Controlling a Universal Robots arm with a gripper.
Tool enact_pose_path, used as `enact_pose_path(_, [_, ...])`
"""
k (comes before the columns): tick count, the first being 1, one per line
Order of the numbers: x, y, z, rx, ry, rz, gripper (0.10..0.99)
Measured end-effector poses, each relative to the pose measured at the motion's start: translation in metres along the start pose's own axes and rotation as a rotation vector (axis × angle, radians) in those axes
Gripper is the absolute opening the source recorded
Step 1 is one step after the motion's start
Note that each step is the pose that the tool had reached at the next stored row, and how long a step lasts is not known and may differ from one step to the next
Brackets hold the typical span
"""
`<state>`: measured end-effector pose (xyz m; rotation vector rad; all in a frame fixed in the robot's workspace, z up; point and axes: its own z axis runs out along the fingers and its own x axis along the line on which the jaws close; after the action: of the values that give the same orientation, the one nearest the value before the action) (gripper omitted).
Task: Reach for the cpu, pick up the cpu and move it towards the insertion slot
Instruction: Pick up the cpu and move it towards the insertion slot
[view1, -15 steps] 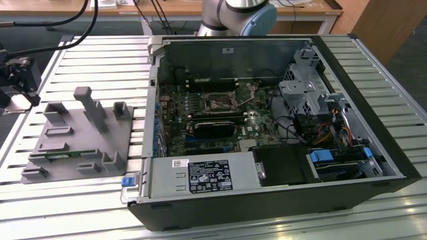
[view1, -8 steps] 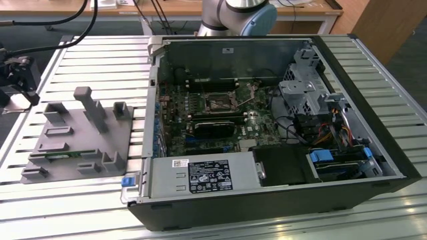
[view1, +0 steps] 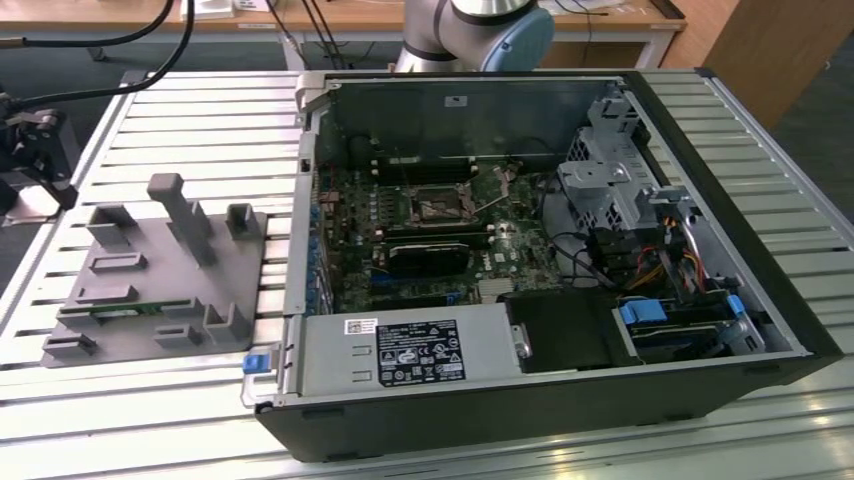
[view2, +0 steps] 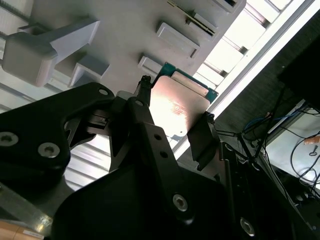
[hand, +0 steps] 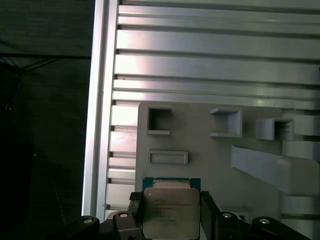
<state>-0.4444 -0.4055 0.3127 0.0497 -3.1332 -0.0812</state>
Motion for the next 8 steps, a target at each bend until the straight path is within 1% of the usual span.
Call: enact_pose_path(8, [0.0000,0.0001,-0.0026,0.000,-0.0001,0.000,0.545])
